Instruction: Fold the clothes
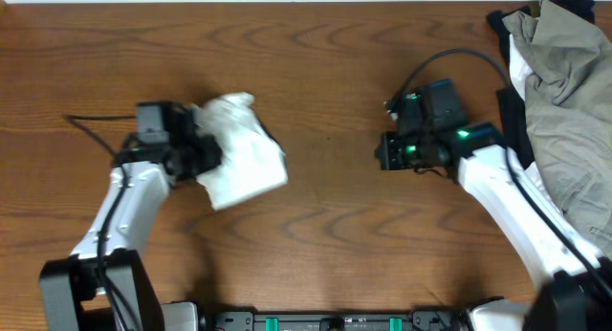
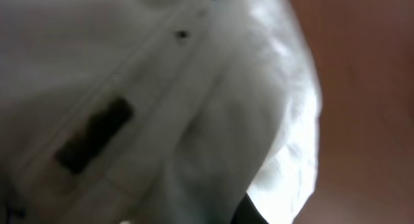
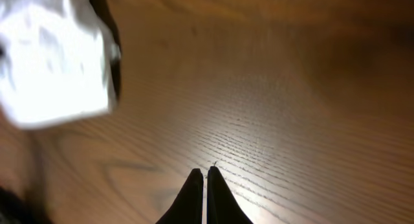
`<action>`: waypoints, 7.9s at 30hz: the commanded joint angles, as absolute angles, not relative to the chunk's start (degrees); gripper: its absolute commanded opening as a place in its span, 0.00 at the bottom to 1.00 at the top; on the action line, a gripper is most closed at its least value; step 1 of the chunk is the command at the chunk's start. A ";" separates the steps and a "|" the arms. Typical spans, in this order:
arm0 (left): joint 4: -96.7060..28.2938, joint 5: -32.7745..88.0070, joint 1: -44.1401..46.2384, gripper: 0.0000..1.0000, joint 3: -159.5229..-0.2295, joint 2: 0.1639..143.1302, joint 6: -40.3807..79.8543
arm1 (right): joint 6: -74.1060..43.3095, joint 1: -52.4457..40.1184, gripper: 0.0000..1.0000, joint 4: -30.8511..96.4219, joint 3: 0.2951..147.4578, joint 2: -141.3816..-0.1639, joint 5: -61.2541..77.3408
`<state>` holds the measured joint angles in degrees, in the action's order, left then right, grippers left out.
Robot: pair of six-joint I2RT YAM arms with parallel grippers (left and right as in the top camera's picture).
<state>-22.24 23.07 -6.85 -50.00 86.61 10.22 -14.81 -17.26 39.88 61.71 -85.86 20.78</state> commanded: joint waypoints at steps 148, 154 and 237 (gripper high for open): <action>-46.72 3.57 8.05 0.98 -51.11 31.35 8.21 | -4.73 -11.40 0.99 44.64 29.17 -0.27 -8.12; -46.72 3.57 8.05 0.98 -51.11 31.35 8.21 | 2.33 -11.42 0.99 22.48 17.78 -0.30 -8.14; -3.16 -11.00 8.36 0.98 -0.25 0.10 4.10 | 7.79 -11.09 0.99 3.62 0.32 -0.30 -6.63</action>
<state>-1.04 -8.23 8.36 -1.32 0.62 4.43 6.98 -11.79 3.33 0.40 -0.67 -6.87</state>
